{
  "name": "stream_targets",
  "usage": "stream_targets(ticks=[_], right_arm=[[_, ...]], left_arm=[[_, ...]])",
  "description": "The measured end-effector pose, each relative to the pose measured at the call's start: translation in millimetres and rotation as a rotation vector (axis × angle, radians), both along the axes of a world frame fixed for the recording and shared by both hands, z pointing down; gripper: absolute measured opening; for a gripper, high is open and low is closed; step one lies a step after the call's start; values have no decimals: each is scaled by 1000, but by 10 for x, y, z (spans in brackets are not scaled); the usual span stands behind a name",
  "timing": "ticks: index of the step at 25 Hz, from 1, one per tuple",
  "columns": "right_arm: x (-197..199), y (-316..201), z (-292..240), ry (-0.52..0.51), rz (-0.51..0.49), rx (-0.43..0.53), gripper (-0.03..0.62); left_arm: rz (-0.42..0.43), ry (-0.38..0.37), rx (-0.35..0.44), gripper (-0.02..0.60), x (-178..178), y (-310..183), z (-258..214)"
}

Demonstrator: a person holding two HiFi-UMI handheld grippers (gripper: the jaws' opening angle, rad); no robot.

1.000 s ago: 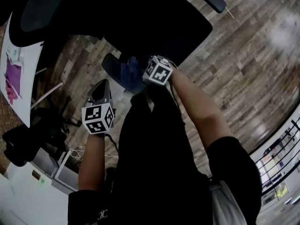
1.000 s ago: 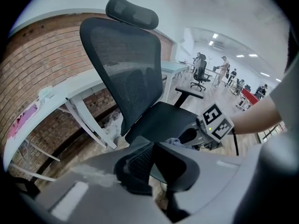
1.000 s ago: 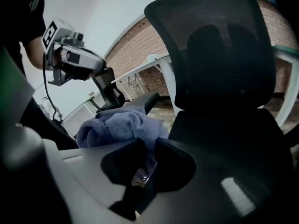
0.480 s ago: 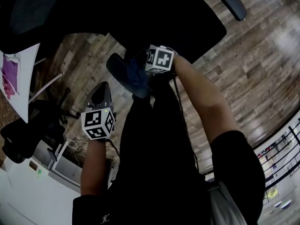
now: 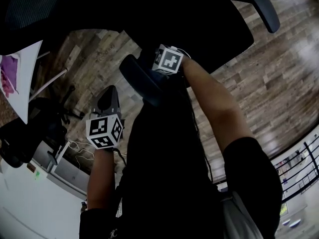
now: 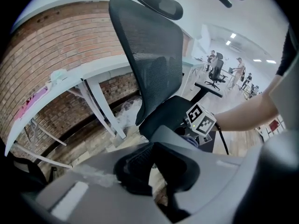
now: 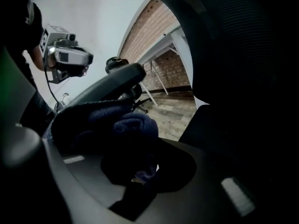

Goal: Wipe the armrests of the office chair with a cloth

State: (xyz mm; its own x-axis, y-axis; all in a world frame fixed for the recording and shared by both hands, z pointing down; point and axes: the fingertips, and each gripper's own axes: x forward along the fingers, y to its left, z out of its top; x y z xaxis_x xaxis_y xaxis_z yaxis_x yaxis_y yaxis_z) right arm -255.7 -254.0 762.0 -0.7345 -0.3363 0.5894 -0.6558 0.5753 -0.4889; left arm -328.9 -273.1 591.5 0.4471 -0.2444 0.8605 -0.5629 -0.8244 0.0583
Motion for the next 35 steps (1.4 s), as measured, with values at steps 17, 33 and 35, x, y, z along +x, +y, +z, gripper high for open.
stream_targets(ticks=[17, 33, 35], right_arm=[[102, 290, 487, -1, 200, -267, 69], [681, 671, -722, 50, 546, -92, 72], [701, 685, -993, 67, 564, -23, 72]], left_arm=[[-79, -10, -15, 6, -266, 38, -25], [-76, 117, 25, 6, -107, 71, -566], [-107, 136, 18, 6, -189, 50, -589]])
